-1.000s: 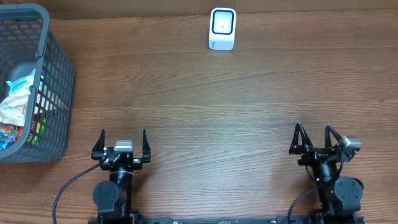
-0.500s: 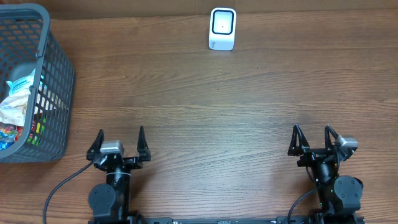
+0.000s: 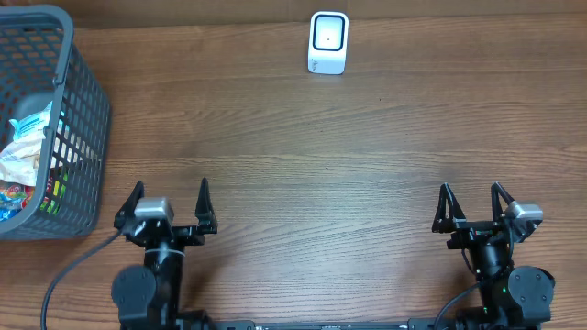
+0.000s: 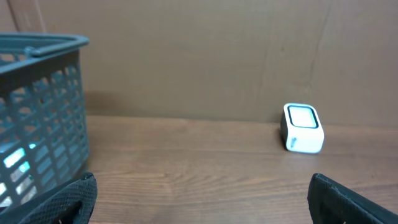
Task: Scan the item barcode
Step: 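Raise the left gripper and reach into the grey basket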
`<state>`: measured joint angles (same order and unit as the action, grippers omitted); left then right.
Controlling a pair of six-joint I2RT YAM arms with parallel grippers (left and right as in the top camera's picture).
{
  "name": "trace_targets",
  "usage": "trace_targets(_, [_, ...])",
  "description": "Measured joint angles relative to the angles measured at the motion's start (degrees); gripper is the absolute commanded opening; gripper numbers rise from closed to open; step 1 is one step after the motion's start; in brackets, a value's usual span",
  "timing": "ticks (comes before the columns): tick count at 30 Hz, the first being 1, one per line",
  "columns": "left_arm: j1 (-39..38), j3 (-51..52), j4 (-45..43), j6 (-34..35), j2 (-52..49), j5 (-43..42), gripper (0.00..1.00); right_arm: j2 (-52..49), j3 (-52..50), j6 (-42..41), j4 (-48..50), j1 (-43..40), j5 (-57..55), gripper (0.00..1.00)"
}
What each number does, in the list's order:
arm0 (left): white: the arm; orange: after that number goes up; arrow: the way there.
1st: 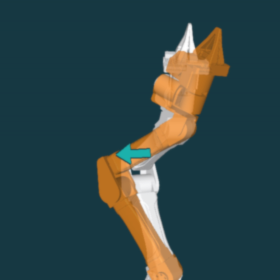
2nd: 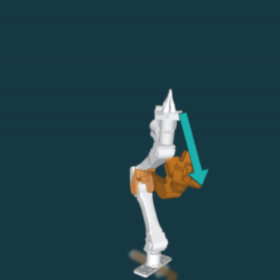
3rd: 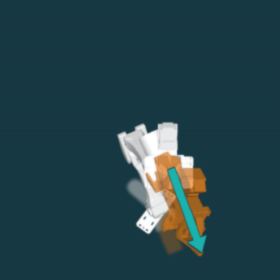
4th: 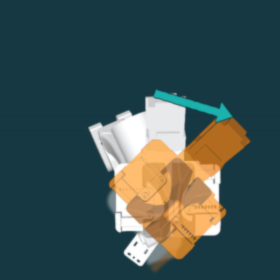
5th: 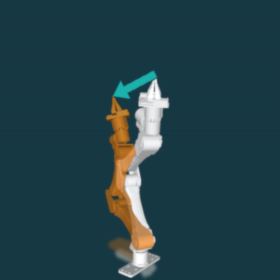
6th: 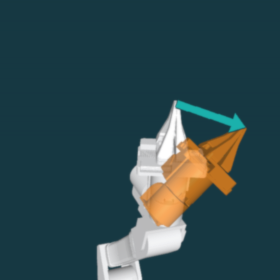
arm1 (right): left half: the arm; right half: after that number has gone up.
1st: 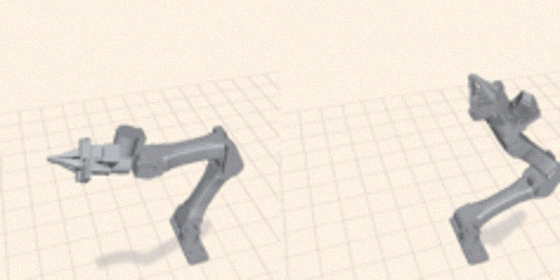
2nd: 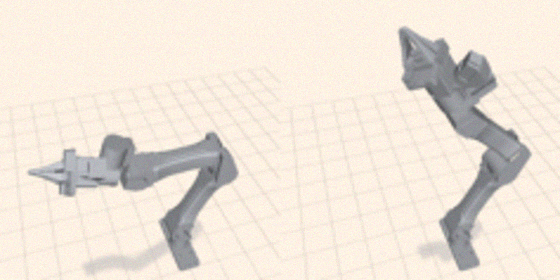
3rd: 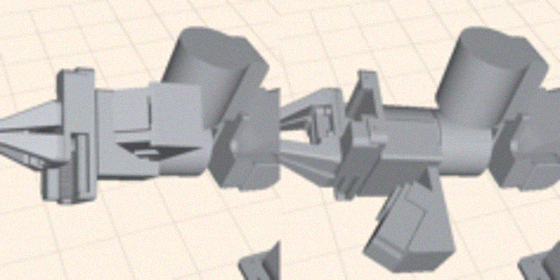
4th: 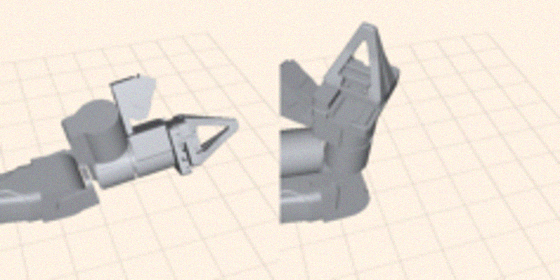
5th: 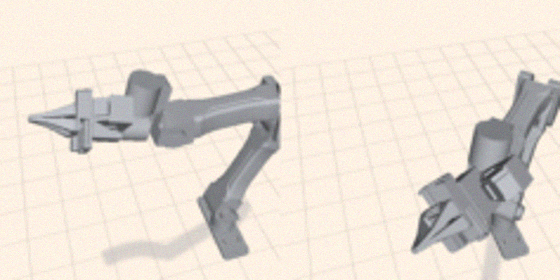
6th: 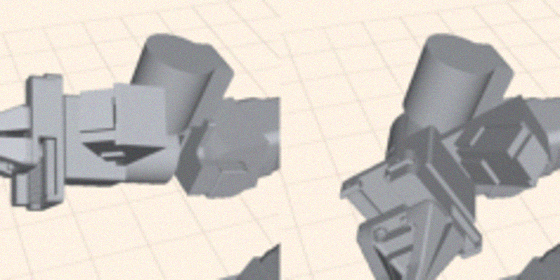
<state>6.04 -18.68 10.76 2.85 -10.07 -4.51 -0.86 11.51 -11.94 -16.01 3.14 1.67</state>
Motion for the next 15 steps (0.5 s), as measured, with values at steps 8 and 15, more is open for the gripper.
trace_targets(8, [0.0, -14.1, 3.1, 0.0, -18.5, -7.2, 1.00, -9.6, 11.4, 0.5, -4.7, 0.0, 0.5, 1.00])
trace_targets(15, [0.0, -40.9, 22.7, 0.0, -42.1, -11.5, 1.00, -29.0, 31.3, 2.4, -18.7, 0.0, 2.0, 1.00])
